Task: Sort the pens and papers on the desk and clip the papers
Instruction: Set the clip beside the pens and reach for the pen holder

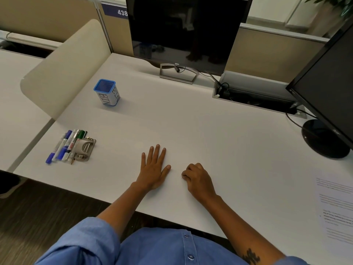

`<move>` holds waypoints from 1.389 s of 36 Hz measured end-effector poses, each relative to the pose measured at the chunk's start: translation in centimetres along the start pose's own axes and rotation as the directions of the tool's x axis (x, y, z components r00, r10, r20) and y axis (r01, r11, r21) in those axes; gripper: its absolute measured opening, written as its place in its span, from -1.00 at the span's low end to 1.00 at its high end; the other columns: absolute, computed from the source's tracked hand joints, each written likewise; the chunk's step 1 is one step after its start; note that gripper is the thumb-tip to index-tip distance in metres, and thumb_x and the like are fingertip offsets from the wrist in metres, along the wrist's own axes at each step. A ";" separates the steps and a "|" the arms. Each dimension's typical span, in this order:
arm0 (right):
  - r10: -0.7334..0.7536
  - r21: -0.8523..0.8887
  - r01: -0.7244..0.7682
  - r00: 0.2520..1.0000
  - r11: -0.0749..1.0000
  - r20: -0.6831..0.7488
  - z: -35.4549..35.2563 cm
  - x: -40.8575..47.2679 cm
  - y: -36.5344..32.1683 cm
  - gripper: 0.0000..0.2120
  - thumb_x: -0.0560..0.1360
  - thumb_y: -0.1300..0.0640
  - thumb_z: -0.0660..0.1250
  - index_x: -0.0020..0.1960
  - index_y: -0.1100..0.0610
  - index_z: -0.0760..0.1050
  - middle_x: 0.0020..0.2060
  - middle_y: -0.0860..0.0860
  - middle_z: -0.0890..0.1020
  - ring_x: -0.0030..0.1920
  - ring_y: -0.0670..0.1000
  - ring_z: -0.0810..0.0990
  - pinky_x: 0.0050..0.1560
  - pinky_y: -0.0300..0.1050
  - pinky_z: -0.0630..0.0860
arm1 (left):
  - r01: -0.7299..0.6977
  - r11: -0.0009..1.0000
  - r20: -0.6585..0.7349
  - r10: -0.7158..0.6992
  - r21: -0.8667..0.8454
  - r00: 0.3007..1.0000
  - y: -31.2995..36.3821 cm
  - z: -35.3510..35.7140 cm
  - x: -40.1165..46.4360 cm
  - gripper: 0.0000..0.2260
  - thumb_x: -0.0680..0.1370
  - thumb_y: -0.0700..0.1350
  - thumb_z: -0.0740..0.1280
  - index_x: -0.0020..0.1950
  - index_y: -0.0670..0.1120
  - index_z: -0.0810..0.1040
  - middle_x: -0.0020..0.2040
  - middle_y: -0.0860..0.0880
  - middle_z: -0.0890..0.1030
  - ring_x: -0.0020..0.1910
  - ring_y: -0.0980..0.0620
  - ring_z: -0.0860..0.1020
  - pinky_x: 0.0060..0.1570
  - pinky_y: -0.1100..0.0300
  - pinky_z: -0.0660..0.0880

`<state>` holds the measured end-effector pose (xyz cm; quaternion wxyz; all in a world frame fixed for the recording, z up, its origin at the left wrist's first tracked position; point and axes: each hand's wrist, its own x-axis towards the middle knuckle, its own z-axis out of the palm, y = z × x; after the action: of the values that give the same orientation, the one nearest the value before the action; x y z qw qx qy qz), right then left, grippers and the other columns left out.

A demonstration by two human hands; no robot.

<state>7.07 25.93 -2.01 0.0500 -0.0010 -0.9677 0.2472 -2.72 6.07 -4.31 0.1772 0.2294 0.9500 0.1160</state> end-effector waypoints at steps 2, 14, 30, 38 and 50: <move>0.001 0.000 -0.001 1.000 1.000 -0.001 0.1 -0.1 -0.1 -0.89 0.55 0.29 0.41 -0.08 0.16 0.71 -0.16 0.01 0.65 -0.11 0.07 0.55 -0.25 0.00 0.57 | 0.000 1.000 0.001 0.000 -0.003 1.000 0.0 0.0 0.0 -0.33 0.72 0.23 -0.05 0.69 0.01 -0.30 0.68 -0.04 -0.36 0.65 -0.09 -0.37 0.62 -0.20 -0.28; -0.005 -0.011 0.005 1.000 1.000 -0.024 0.6 -0.7 -0.5 -0.90 0.59 0.18 0.39 -0.02 0.14 0.69 -0.09 0.00 0.66 -0.07 0.03 0.55 -0.16 -0.05 0.57 | -0.003 1.000 -0.001 0.003 -0.022 1.000 0.0 -0.1 0.0 -0.34 0.72 0.23 -0.05 0.69 0.02 -0.29 0.68 -0.03 -0.35 0.65 -0.08 -0.37 0.62 -0.20 -0.29; 0.118 -0.049 -0.118 0.993 0.992 -0.005 1.5 0.4 -1.0 -0.92 0.54 0.25 0.45 -0.13 0.14 0.64 -0.16 0.00 0.65 -0.09 0.07 0.54 -0.26 0.02 0.59 | -0.008 1.000 -0.017 0.007 -0.026 1.000 -0.1 0.0 -0.1 -0.35 0.72 0.23 -0.06 0.69 0.03 -0.28 0.68 -0.02 -0.35 0.65 -0.07 -0.37 0.62 -0.20 -0.28; 0.115 -0.169 -0.100 0.991 0.981 0.076 1.8 0.1 -1.7 -0.91 0.53 0.34 0.39 -0.05 0.17 0.61 -0.10 0.07 0.62 -0.06 0.13 0.56 -0.24 0.01 0.50 | -0.002 1.000 -0.045 0.001 -0.028 0.999 0.0 0.2 -0.2 -0.35 0.72 0.23 -0.05 0.70 0.03 -0.25 0.68 -0.02 -0.33 0.65 -0.07 -0.36 0.63 -0.18 -0.29; 0.075 -0.246 -0.036 0.986 0.969 0.152 1.7 0.3 -1.2 -0.81 0.69 0.20 0.12 0.06 0.11 0.51 0.00 0.07 0.56 -0.01 0.11 0.48 -0.01 0.03 0.40 | 0.008 1.000 -0.068 -0.007 0.022 0.998 0.2 0.4 -0.3 -0.35 0.72 0.24 -0.08 0.69 0.03 -0.27 0.68 -0.02 -0.34 0.66 -0.07 -0.36 0.64 -0.18 -0.26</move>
<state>6.64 24.10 -2.92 -0.0352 -0.0143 -0.9911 0.1275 -2.23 6.21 -4.56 0.1428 0.2237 0.9575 0.1127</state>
